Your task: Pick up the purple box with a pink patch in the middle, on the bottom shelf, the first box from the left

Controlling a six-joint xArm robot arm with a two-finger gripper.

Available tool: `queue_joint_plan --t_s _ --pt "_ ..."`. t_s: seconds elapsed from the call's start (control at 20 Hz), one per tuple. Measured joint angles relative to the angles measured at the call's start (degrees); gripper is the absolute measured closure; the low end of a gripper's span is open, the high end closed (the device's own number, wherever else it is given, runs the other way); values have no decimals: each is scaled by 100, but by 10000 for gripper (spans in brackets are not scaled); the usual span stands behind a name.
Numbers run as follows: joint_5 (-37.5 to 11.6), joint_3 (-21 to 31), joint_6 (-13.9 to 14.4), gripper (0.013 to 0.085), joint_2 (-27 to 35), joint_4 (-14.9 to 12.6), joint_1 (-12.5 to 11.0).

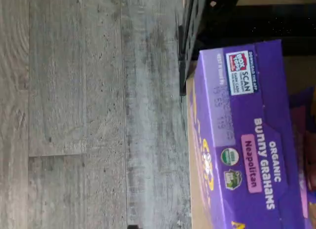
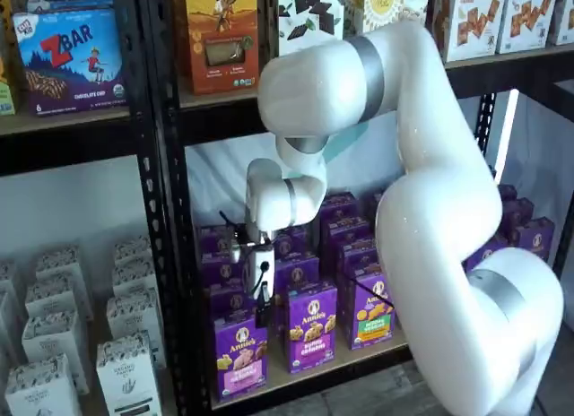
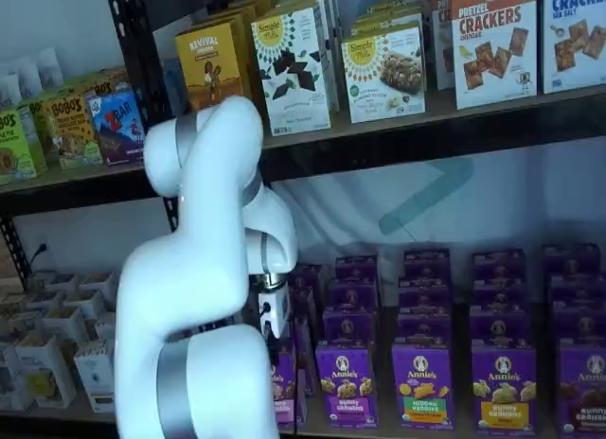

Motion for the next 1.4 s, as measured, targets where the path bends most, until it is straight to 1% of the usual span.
queue_joint_plan --t_s 0.4,0.55,1.05,1.25,1.4 --pt "130 -404 326 130 345 -307 49" --pt "166 -544 415 130 481 -381 72" --pt "282 -1022 607 130 904 -500 154" --pt "249 -1122 705 130 1027 -605 162" --pt "230 -1176 729 130 1099 -637 159"
